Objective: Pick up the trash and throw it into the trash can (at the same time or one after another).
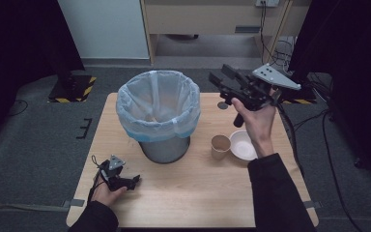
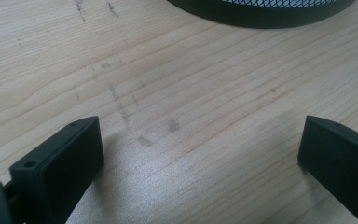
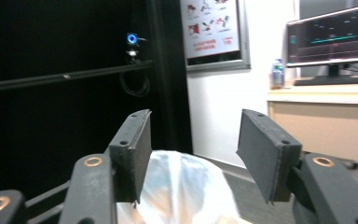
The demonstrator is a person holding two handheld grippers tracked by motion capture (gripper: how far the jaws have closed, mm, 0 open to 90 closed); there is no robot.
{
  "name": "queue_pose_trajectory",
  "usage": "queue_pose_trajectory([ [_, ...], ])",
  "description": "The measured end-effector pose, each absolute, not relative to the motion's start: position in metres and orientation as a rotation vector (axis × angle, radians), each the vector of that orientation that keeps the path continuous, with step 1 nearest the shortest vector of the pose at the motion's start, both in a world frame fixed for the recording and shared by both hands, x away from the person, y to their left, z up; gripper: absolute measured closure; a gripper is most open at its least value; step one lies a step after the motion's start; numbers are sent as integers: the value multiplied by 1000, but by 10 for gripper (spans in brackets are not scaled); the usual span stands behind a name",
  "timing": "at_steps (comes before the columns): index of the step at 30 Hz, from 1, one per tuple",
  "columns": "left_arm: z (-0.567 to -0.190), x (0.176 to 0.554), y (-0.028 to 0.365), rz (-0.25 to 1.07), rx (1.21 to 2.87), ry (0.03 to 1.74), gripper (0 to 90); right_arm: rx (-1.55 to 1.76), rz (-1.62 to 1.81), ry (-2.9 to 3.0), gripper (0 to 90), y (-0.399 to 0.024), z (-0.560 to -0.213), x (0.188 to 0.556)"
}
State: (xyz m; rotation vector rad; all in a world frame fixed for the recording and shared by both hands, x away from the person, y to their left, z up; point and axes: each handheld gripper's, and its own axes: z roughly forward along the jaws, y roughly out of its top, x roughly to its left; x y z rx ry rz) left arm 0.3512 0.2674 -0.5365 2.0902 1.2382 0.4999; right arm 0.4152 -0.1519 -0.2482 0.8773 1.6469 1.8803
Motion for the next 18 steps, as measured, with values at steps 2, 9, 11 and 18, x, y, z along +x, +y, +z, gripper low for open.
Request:
queue_pose_trajectory([
  [2, -536, 351, 267, 499, 2091, 1238, 0, 890, 1856, 1654, 416, -165, -251, 409],
  [9, -537, 351, 267, 501, 2089, 1239, 0, 961, 1772, 1658, 399, -209, -274, 393],
  [11, -537, 351, 267, 501, 2089, 1240, 0, 989, 1753, 1657, 394, -221, -285, 392],
  [18, -537, 351, 267, 501, 2089, 1240, 0, 1077, 1618, 1704, 383, -247, -332, 394],
])
